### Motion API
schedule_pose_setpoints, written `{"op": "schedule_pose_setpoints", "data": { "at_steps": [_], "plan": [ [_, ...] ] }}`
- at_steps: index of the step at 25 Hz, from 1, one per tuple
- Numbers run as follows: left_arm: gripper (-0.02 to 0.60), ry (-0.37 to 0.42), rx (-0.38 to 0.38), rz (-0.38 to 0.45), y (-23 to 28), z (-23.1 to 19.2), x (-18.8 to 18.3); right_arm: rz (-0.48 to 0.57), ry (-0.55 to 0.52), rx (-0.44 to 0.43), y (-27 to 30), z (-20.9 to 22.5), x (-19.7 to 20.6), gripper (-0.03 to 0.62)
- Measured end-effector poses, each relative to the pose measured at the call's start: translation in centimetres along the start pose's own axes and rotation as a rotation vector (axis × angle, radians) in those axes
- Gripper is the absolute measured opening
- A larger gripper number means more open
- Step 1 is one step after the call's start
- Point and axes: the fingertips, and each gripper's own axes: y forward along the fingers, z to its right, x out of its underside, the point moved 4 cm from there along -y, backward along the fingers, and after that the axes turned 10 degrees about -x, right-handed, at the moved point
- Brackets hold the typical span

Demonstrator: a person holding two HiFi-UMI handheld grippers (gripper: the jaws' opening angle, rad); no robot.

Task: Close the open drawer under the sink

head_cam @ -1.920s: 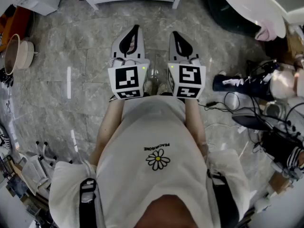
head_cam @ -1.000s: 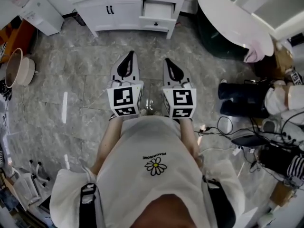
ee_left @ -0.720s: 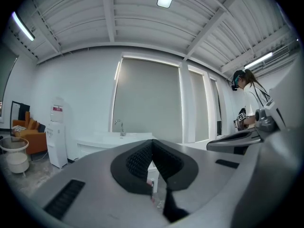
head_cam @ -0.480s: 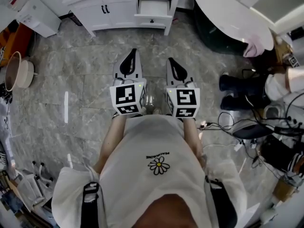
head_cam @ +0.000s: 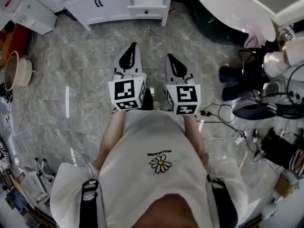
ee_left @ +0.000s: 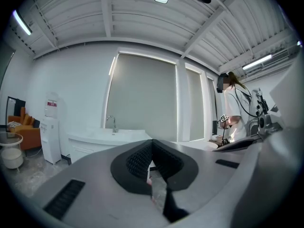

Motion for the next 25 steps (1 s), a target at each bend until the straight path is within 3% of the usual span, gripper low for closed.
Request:
{"op": "schedule_pose_setpoints", "data": {
  "at_steps": [7, 16, 25],
  "plan": [
    [0.021, -0.011, 0.007, 0.045, 1.1, 0.0, -0.4, 0.036, -0.026, 0.031, -1.4, 1.3, -0.3, 0.029],
    [0.021, -0.031, 0.012, 0.08, 6.1, 0.1, -1.2, 0.039, -0.088, 0.051, 1.4, 3.9, -1.7, 0.029],
    [0.021, -0.03, 0.015, 0.06, 10.7, -2.2, 0.5, 0.0, -0.01, 0.035, 7.0, 5.8, -1.1, 0.029]
  ]
}}
